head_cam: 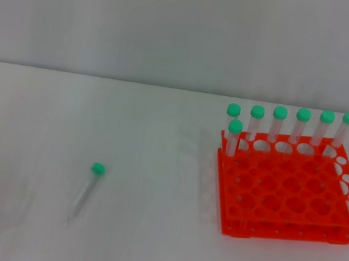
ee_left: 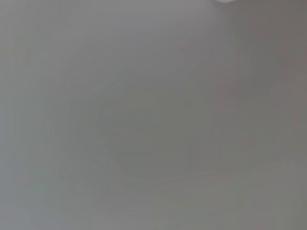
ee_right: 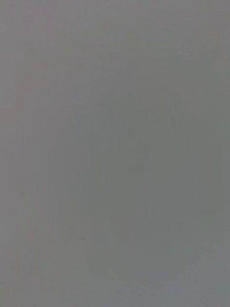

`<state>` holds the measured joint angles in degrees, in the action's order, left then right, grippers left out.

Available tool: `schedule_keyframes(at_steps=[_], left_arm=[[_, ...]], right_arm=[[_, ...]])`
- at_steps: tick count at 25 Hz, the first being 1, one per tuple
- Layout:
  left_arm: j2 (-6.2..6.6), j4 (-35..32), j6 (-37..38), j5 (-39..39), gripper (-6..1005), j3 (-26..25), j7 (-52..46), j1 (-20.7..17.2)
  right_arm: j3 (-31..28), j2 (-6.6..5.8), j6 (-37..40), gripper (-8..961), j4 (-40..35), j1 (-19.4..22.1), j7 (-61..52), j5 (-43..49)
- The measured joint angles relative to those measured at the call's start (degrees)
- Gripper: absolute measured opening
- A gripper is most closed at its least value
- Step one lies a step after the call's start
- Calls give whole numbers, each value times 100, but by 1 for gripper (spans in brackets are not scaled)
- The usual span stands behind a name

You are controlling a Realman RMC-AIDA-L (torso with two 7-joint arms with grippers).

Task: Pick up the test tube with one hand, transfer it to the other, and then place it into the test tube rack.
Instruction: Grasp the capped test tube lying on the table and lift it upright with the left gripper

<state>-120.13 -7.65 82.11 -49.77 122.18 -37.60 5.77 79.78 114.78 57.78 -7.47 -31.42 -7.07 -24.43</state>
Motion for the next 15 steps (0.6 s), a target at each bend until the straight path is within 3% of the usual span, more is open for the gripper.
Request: schedule_keyframes(at_steps=[9,15], left_arm=[[17,4,-67,12,880,81,-65,152],[64,58,-480,-112,880,112,-1240,604]], right_arm=[[-7,2,1,861,0,-45,4,0],[-7,15,3,861,0,-64,4,0]])
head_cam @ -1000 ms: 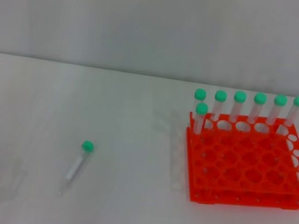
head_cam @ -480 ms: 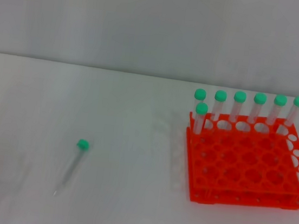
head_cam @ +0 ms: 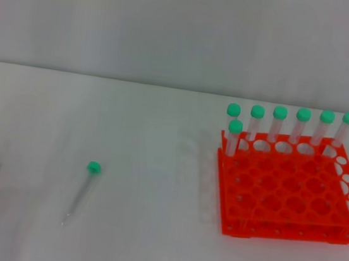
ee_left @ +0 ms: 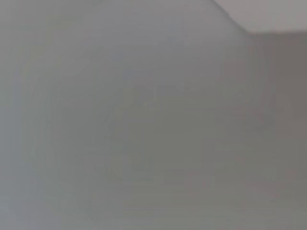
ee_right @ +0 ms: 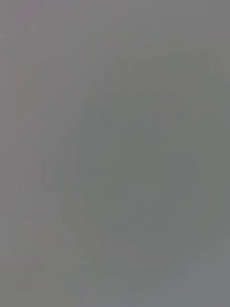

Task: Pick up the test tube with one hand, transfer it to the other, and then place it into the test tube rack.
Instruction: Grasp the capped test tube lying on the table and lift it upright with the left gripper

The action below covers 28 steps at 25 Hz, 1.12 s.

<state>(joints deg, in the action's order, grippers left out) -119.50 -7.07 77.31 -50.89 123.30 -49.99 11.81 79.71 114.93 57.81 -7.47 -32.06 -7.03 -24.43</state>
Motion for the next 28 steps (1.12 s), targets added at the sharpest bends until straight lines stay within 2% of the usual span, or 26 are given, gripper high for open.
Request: schedule_keyframes(at_steps=[5,9,10,11,13,16,19,22,24,28], left_arm=[[200,460,-8,610,880,104,-654,607],[685,869,-30,1528,880,170,-1973,1126],[863,1041,-32,1820,880,229,-2415,1328],[957,1167,-32,2000,880,299,-2688,1451],[1200,1622,-11,2292,880,633,-3438,1827],[1407,2261,29,2314,880,1543,-4441,2270],[1509,2841,158,2306,879,2599,-5275,2660],[1522,3478,235,2573,879,3748,-6291,3104],[1503,3879,266,3204,879,4003,-6961,3427],[1475,4338,319,4902,879,3999,-7980,4139]], right_arm=[[0,4,2,860,0,11,-1,0],[9,11,1,860,-15,-2,-8,17],[13,12,1,860,-25,-4,-7,31],[18,12,1,860,-28,-4,-8,37],[26,13,1,860,-28,-6,-10,41],[46,12,0,860,-28,-18,-8,46],[53,11,-1,860,-21,-49,-7,54],[53,12,-9,860,-10,-86,-7,55],[53,13,-34,860,-7,-126,-6,57],[53,19,-80,860,-6,-190,-4,65]])
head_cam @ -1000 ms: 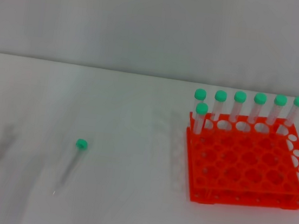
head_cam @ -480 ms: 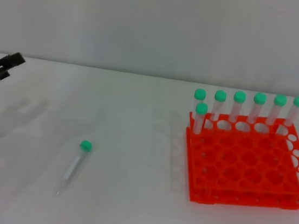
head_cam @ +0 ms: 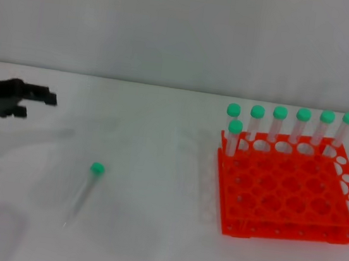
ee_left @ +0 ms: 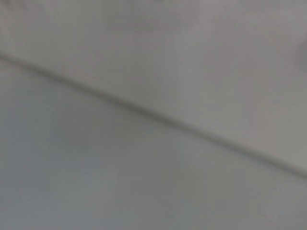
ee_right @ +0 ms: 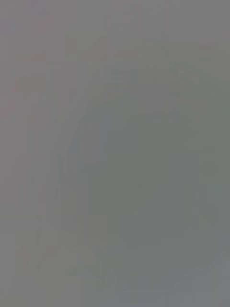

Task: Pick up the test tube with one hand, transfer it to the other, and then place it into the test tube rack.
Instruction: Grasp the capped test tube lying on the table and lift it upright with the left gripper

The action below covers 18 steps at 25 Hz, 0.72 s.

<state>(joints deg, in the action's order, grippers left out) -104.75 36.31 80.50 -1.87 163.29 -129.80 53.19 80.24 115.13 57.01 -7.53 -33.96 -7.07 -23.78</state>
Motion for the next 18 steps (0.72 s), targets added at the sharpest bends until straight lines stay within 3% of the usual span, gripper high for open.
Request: schedule_keyframes(at_steps=[5,12,18], left_arm=[[45,35,101,1623,879,-7,-919,677],[127,-5,571,3106,879,-13,-1661,1348],[-55,-144,784,4302,880,-17,-2032,1895]], right_arm=[[5,6,-7,860,6,-30,3,-1],[9,1,-7,860,7,-107,4,-2],[11,16,-75,860,6,-159,4,-4]])
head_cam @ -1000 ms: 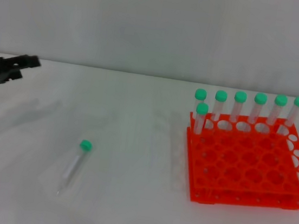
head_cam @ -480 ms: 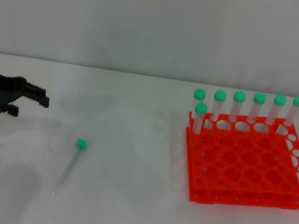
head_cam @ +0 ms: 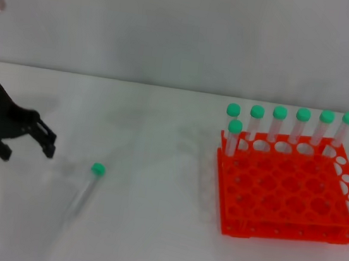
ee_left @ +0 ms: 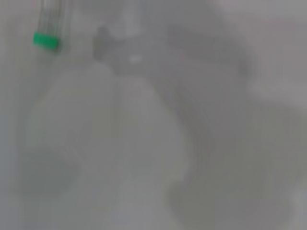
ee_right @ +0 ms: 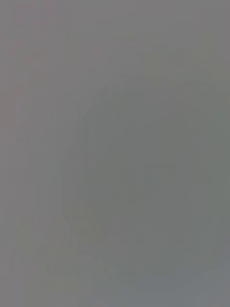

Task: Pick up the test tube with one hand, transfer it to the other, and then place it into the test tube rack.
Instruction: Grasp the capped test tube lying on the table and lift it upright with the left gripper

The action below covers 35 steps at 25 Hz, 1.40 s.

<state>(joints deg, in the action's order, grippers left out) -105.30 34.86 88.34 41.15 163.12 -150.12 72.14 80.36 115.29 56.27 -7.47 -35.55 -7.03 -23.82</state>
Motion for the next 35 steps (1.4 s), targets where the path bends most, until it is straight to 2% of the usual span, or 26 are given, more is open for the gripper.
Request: schedule_keyframes(at_steps=[7,8,14,24,35], left_arm=[[-223,-616,-86,483,879,0,-329,130],[-286,-682,-147,576,879,0,-391,129],[-392,-758,-439,615,880,-5,-482,45],[-412,-1109,-920,527,877,-8,-761,-91],[-421,-1239,-1049,239,868,-9,-953,-110]], right_arm=[[6,11,-25,860,0,18,-18,0],[6,14,-26,860,0,18,-23,0],[44,39,-25,860,0,11,-40,0],[75,50,-32,859,-31,-12,-53,1],[77,39,-30,859,-42,-50,-54,0]])
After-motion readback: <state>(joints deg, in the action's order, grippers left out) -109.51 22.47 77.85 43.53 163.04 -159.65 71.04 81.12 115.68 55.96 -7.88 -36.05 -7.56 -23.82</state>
